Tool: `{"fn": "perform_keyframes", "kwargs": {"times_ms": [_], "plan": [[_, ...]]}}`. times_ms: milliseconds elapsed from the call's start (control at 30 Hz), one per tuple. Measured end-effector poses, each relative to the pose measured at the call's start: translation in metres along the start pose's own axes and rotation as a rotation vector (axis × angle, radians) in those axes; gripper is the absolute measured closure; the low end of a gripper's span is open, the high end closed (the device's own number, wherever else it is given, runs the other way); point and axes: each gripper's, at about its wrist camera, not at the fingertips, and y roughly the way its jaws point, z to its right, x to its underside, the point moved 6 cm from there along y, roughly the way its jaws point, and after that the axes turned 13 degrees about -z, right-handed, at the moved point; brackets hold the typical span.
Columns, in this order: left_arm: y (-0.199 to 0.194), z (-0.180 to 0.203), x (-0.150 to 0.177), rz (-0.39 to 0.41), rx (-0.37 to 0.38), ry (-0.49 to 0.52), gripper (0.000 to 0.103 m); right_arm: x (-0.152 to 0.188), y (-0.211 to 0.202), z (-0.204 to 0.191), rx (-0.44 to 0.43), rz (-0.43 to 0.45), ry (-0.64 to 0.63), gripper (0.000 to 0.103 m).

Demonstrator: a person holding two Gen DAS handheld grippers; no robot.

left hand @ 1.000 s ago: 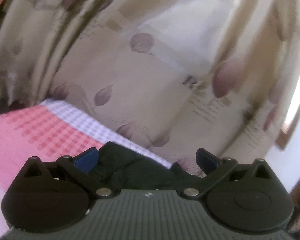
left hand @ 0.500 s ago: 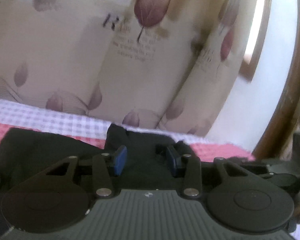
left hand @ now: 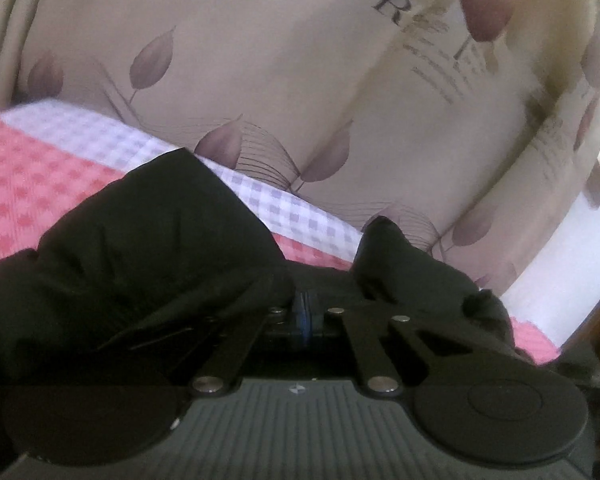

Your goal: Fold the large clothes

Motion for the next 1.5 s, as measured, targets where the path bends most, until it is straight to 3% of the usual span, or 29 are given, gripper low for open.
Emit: {"fn": "perform_keyframes", "kwargs": {"times_ms": [200, 533, 667, 833, 1033, 1300, 1433, 1500], "plan": [[-0.007, -0.014, 0.001, 0.005, 0.008, -0.047, 0.092, 0.018, -0.013, 0.055, 0.054, 0.021, 0.117, 0.092], [-0.028, -0.046, 0.002, -0.004, -0.082, -0.101, 0.092, 0.05, -0.034, 0.109, 0.094, 0.057, 0.188, 0.093], [-0.035, -0.058, 0.005, -0.029, -0.122, -0.108, 0.092, 0.054, -0.037, 0.11, 0.175, 0.052, 0.113, 0.093], [-0.033, -0.069, 0.006, -0.058, -0.08, -0.167, 0.092, 0.056, -0.035, 0.114, 0.23, 0.053, 0.093, 0.093], [-0.032, -0.073, 0.007, -0.067, -0.048, -0.207, 0.092, 0.056, -0.028, 0.104, 0.381, 0.037, 0.003, 0.093], [-0.034, -0.07, 0.008, -0.048, -0.061, -0.195, 0.092, 0.055, -0.028, 0.102, 0.416, 0.036, -0.018, 0.092], [-0.035, -0.069, 0.008, -0.045, -0.072, -0.184, 0.092, 0.05, -0.036, 0.108, 0.379, 0.005, 0.015, 0.092], [-0.034, -0.07, 0.008, -0.043, -0.078, -0.181, 0.092, 0.048, -0.055, 0.106, 0.448, 0.032, 0.056, 0.088]]}}
